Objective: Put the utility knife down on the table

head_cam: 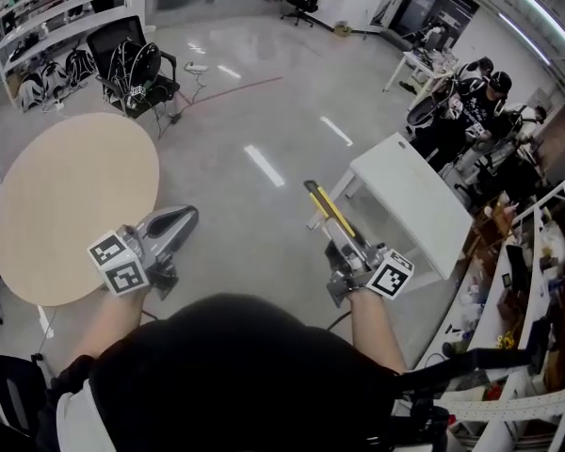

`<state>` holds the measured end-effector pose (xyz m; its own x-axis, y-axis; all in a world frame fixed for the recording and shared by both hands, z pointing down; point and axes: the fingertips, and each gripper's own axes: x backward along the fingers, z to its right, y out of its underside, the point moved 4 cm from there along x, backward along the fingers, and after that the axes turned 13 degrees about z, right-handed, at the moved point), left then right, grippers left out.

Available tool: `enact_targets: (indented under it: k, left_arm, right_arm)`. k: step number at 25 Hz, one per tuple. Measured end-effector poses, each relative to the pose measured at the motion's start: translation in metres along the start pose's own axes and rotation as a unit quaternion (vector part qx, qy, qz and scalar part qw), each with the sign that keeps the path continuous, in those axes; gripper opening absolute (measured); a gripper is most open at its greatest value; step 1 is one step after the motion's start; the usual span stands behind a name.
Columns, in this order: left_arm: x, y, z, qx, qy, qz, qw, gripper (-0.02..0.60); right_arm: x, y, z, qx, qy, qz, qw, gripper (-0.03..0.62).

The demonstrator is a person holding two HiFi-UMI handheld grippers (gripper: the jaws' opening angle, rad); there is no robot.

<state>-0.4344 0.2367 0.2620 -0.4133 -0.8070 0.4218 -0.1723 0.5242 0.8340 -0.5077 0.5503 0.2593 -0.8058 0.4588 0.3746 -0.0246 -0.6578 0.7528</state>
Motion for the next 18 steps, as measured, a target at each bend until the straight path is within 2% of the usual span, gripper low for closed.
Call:
enact_targets:
  k: [4,8,14,18]
  left_arm:
    - [-0.059,0.014,-0.003,-0.009,-0.016,0.01,0.9998,-0.002]
    - [-0.112,0.041,-0.005,-0.013,-0.015,-0.001,0.9998,-0.002]
    - [-0.153,0.058,-0.037,-0.013,-0.025,-0.017,0.9995,-0.002]
    - [-0.175,0.063,-0.074,-0.003,-0.022,-0.016,0.9996,-0.002]
  right_arm:
    - [-0.007,-0.04,0.047,-0.012,-0.026,-0.01,1.0,0.091]
    - [-0.004,-0.072,0.098,-0.02,-0.028,-0.008,0.999,0.091]
    - [-0.016,-0.085,0.153,-0.037,-0.02,-0.007,0.999,0.091]
    - [-0.039,-0.086,0.182,-0.036,-0.012,-0.008,0.999,0.091]
